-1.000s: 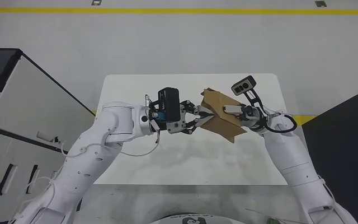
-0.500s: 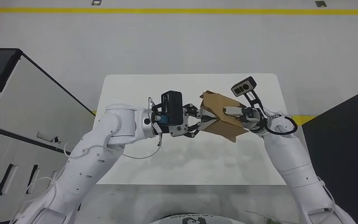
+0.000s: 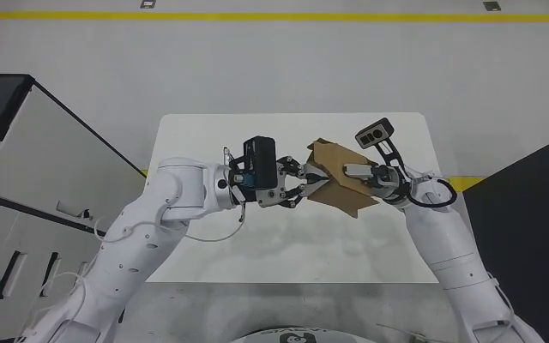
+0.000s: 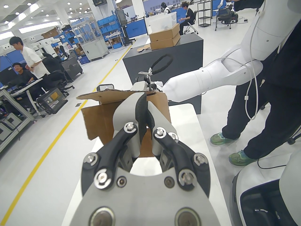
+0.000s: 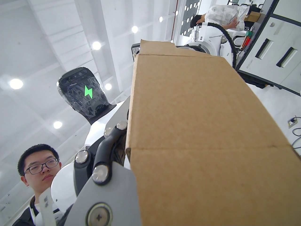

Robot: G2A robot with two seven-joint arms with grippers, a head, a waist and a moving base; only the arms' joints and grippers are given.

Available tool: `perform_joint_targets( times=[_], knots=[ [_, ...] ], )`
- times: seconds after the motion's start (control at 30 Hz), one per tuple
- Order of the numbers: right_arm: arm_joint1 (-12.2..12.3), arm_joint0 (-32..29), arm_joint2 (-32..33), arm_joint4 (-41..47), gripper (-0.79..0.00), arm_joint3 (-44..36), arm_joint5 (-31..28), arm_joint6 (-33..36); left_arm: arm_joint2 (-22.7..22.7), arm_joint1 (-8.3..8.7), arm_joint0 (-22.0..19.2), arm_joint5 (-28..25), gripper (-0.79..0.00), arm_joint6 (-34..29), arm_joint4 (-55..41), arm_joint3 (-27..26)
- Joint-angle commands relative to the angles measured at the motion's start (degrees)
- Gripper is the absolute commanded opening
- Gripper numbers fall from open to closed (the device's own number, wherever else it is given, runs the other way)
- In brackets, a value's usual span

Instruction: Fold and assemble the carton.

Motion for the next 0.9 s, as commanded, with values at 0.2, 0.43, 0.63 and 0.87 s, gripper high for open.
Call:
perform_joint_targets(
  times=[0.2,0.43,0.63,0.87],
  knots=[
    [-0.3,-0.1,-0.6,0.0,-0.785,-0.3,-0.3,-0.5,1.8,-0.4,-0.4,-0.6,-0.785,0.5,-0.4,0.8],
    [-0.4,0.1,-0.1,0.0,-0.785,0.2,-0.2,0.0,-0.6,-0.19,-0.7,0.0,-0.785,0.6,0.9,0.7],
    [-0.1,0.0,1.5,0.2,-0.785,0.6,0.4,1.7,-5.0,0.53,0.6,0.1,-0.785,-0.2,2.7,0.0],
    [0.0,-0.1,2.6,0.0,-0.785,0.9,0.5,2.8,-6.3,0.79,1.5,1.9,-0.785,-1.9,5.0,-0.8]
  ],
)
